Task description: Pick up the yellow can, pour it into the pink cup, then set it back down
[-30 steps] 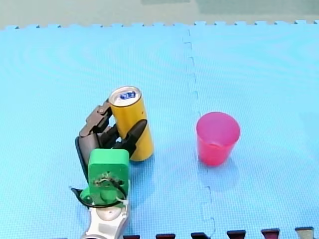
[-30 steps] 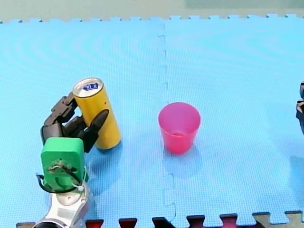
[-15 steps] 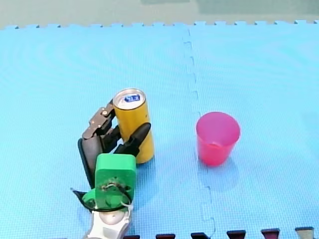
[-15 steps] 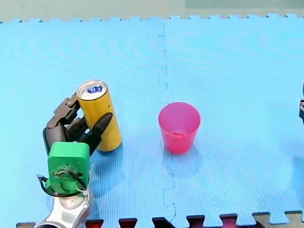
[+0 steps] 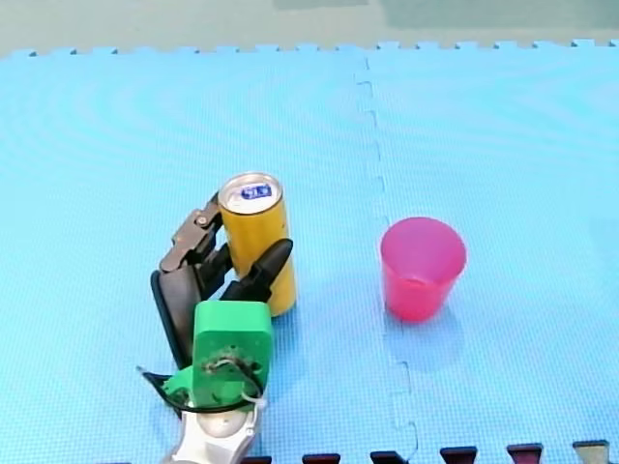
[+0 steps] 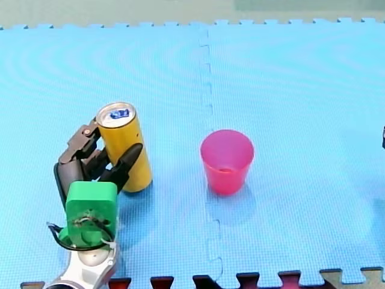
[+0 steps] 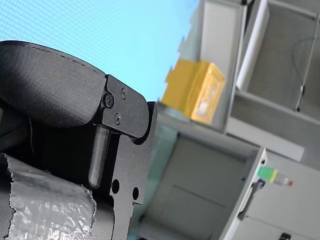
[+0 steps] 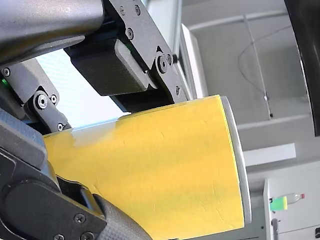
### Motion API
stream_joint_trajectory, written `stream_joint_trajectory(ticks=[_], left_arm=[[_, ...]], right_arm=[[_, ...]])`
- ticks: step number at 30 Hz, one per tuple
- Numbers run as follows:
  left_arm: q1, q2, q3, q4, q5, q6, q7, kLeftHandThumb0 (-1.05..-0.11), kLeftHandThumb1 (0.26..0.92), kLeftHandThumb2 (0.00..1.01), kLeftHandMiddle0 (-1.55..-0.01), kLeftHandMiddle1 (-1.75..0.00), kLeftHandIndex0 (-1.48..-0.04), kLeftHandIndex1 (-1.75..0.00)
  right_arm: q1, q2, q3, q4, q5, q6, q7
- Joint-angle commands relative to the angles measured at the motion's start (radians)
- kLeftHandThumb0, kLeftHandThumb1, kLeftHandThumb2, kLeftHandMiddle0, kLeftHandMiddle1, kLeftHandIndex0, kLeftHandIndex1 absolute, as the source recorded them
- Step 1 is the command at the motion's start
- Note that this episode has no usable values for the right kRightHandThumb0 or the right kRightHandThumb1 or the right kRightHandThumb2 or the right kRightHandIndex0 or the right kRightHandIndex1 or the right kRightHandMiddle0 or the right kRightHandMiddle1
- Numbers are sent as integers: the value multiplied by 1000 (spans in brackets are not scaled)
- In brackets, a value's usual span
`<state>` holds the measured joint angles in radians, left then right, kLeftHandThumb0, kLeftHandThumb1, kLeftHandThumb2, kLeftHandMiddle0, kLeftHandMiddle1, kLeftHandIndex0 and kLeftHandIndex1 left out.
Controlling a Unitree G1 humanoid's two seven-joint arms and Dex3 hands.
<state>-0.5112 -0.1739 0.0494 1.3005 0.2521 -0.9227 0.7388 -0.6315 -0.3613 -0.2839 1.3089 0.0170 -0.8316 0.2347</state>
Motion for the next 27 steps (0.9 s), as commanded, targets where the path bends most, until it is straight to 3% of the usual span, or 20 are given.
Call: stream_joint_trajectory(ticks=[1,23,27], left_arm=[[-8,-1,1,0,-3,-5,6,-327,826,0,-1273,-1,-1189,-6],[-1,-1,-30,12,39,7,89,-351,813,0,-1270,-1,-1219,-7],[3,-2,-38,13,48,4,95,-396,806,0,-1199,0,-1128,0]], right_arm=[[-2,-8,-3,-2,5,-1,2],[-5,-20,-5,-1,5,7,4],[-5,-21,-7,-1,6,6,6]])
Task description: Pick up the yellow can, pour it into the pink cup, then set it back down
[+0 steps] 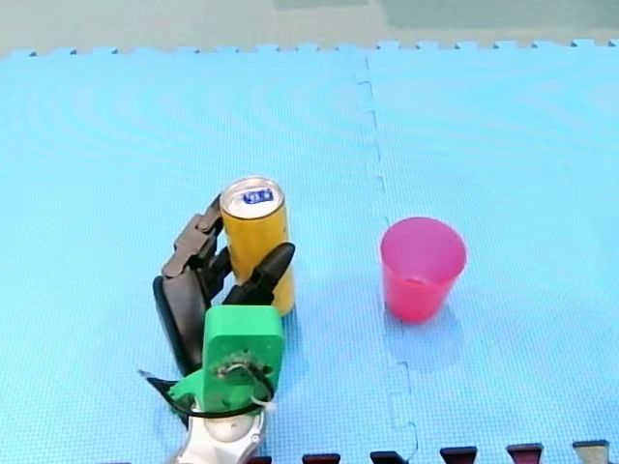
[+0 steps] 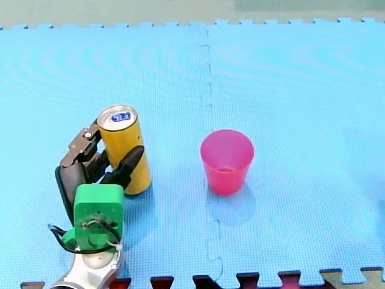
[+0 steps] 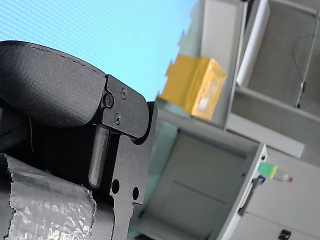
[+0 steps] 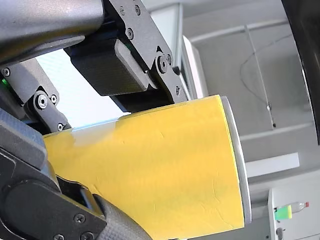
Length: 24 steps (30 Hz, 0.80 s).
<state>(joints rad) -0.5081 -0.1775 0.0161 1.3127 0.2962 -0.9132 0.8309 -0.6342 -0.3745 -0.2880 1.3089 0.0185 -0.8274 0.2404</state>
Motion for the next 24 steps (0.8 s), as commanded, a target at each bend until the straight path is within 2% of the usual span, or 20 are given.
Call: stream_joint_trajectory(ticks=[1,6,9,15,19,24], left_arm=[[2,3,-6,1,5,-5,-1,-416,796,0,-1180,0,-1109,0],[8,12,-29,3,30,-4,9,-504,795,3,-1122,0,-1040,0],[8,24,-56,4,68,3,54,-513,796,2,-1106,0,-1019,0],[6,31,-81,10,102,14,109,-518,773,-1,-947,0,-931,1],[4,35,-93,12,113,11,127,-552,729,0,-801,0,-726,1],[5,37,-92,14,105,-15,115,-570,710,-1,-743,0,-610,1]], right_arm=[[-2,-7,-3,-1,5,1,1],[-1,-11,-5,-2,6,1,5],[0,-11,-3,-2,4,-2,3],[-1,-13,2,-2,-4,-3,-9],[0,-12,3,-2,-4,-4,-12],[-1,-15,4,-2,-5,-3,-12]])
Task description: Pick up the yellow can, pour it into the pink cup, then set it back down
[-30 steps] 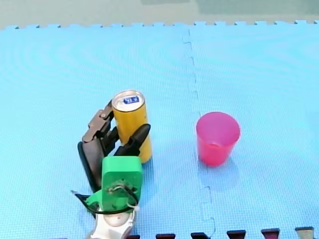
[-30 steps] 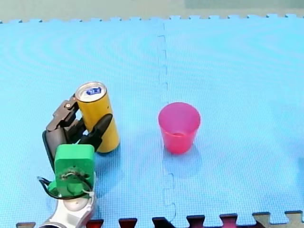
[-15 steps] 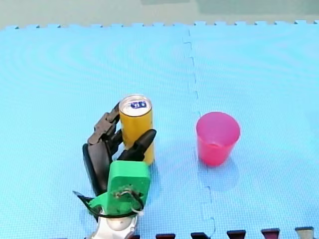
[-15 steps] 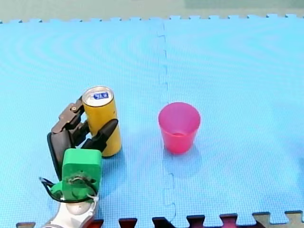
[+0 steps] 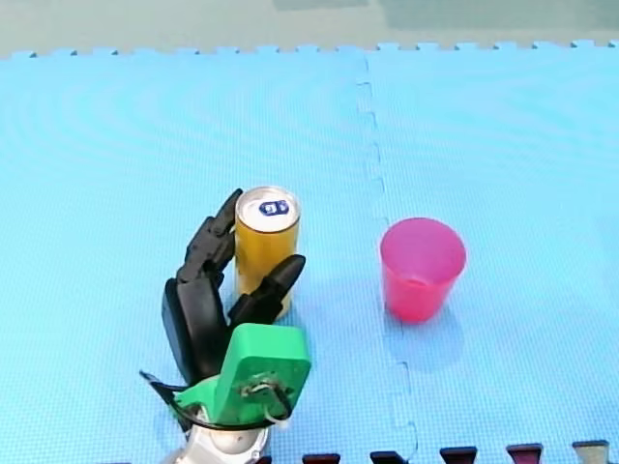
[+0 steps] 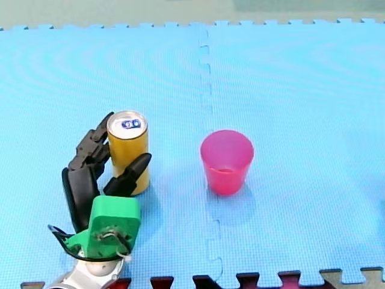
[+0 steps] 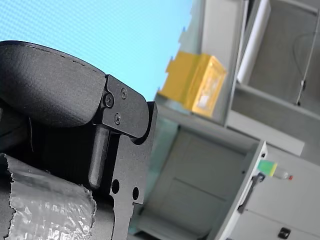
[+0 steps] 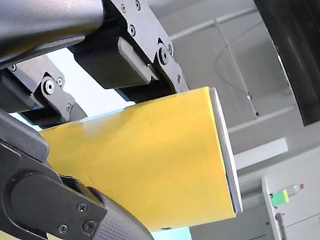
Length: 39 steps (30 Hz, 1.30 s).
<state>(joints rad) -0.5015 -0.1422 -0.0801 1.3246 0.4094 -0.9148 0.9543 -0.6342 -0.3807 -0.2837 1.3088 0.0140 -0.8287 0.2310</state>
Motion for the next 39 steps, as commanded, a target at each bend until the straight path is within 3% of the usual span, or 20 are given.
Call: stream_joint_trajectory(ticks=[1,6,12,22,39], left_arm=[[-1,-1,11,3,-18,-22,-21,-582,704,0,-740,-1,-593,0],[1,-10,32,6,-49,-41,-67,-730,703,2,-644,-1,-492,0],[7,-11,35,7,-48,-47,-74,-815,699,1,-486,0,-359,0],[6,-16,50,12,-64,-45,-108,-1029,784,17,-418,0,-258,0],[8,-10,54,-5,-84,-3,-168,-1048,864,23,-236,0,-143,0]], right_arm=[[-1,-9,0,-2,0,-1,-2],[-1,-10,0,-2,0,-2,-2],[-1,-10,1,-2,1,0,-2],[-3,-11,0,-2,3,5,2],[-6,-4,4,-2,3,11,2]])
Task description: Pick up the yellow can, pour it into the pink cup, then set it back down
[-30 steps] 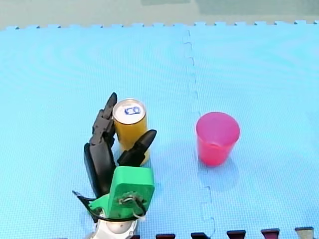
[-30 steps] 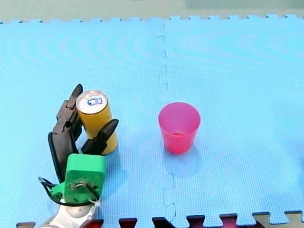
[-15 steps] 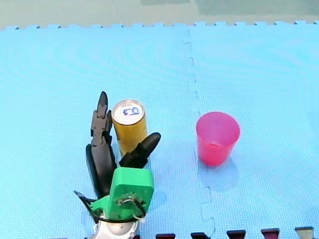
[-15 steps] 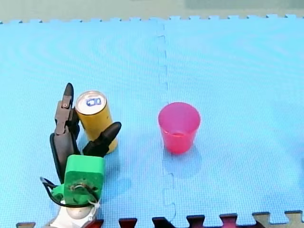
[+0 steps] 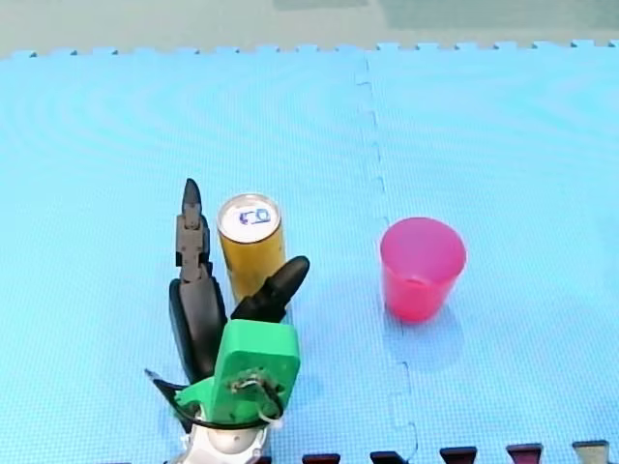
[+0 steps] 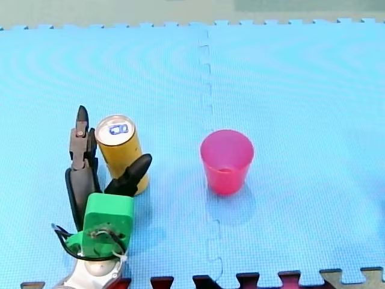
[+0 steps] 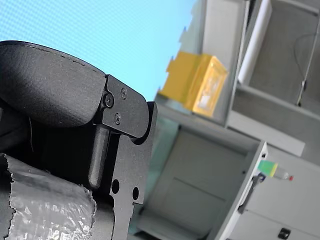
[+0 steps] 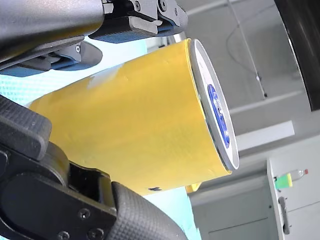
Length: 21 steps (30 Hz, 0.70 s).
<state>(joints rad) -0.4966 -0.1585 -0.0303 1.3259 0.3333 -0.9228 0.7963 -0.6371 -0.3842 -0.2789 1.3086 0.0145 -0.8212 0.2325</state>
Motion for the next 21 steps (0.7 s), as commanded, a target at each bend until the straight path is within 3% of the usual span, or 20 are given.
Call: stream_joint_trajectory(ticks=[1,10,21], left_arm=[[4,9,9,-8,-15,6,-21,-1048,866,22,-229,0,-140,0],[11,49,32,-13,-45,-1,-63,-1048,892,23,-211,0,-129,0],[32,67,2,-12,-6,-5,-36,-1048,902,17,-216,-3,-118,0]], right_arm=[[-3,1,-1,-2,3,4,0],[-8,4,-6,-1,12,16,15],[-18,7,-11,1,18,35,31]])
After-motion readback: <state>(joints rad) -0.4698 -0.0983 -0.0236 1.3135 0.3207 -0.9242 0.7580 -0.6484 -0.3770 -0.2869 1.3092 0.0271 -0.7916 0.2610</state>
